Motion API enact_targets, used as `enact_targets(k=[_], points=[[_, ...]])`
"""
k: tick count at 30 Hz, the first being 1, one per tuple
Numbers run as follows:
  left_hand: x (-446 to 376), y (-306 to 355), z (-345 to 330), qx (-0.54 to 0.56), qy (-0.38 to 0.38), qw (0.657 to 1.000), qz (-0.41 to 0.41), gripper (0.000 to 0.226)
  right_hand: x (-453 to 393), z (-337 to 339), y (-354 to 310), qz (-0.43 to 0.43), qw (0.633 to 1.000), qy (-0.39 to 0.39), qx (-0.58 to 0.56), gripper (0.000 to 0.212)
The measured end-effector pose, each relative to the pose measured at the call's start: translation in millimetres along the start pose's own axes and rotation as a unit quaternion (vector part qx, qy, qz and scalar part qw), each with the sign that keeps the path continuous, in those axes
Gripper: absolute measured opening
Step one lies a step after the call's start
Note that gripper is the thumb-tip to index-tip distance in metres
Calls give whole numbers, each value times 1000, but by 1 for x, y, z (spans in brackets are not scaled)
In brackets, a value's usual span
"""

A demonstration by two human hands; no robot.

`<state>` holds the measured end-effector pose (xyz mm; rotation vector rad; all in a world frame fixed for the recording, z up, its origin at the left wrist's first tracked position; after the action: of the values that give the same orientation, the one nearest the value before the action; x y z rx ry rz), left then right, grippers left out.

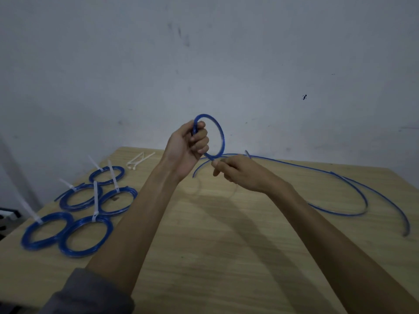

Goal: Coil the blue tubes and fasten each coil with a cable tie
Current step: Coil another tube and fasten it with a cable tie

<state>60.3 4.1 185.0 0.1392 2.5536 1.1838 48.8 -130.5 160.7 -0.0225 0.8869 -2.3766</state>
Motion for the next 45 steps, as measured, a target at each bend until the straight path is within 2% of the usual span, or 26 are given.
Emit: enact_targets(k=[5,9,12,16,21,24,26,30,35,37,39,43,45], points=[[9,-16,-2,-61,-59,995,60,33,6,-17,20,-36,995,-57,67,60],[13,-31,1,-127,-73,984,97,44,8,-34,29,-47,988,-113,91,67],[14,-36,2,-97,-64,989,93,46,9,-48,30,-49,986,-141,69,67],[16,-41,5,-77,-61,990,100,46,8,-48,34,-48,989,-128,56,65],[20,-29,15,-218,-55,971,78,46,6,-30,55,-68,985,-118,104,57],[24,-26,14,-342,-69,935,68,45,3,-12,76,-78,981,-103,144,39],[29,-35,9,-431,-78,897,62,45,-3,-2,81,-76,976,-98,177,30],[40,-64,2,-635,-112,764,39,49,-20,13,77,-66,964,-74,248,16],[48,-92,2,-778,-141,612,-15,51,-22,26,78,-77,976,-35,202,22],[46,-100,12,-794,-139,592,-13,48,-19,25,74,-80,982,-30,169,28],[44,-104,21,-796,-132,590,-15,47,-14,22,69,-79,990,-14,114,30],[39,-106,31,-790,-106,604,-6,44,-4,9,57,-58,998,36,13,29],[35,-104,36,-776,-87,625,2,47,-1,2,56,-60,995,72,-39,29]])
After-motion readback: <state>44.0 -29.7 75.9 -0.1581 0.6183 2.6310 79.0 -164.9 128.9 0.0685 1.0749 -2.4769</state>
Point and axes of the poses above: each hand's wrist, its own x-axis away from the middle knuckle, its own z-axis out of the back of the hand, y = z × x, the point moved 7 cm from there along -x, towards the middle knuckle, and after that the axes turned 1 degree about -y, right-handed, at the moved point
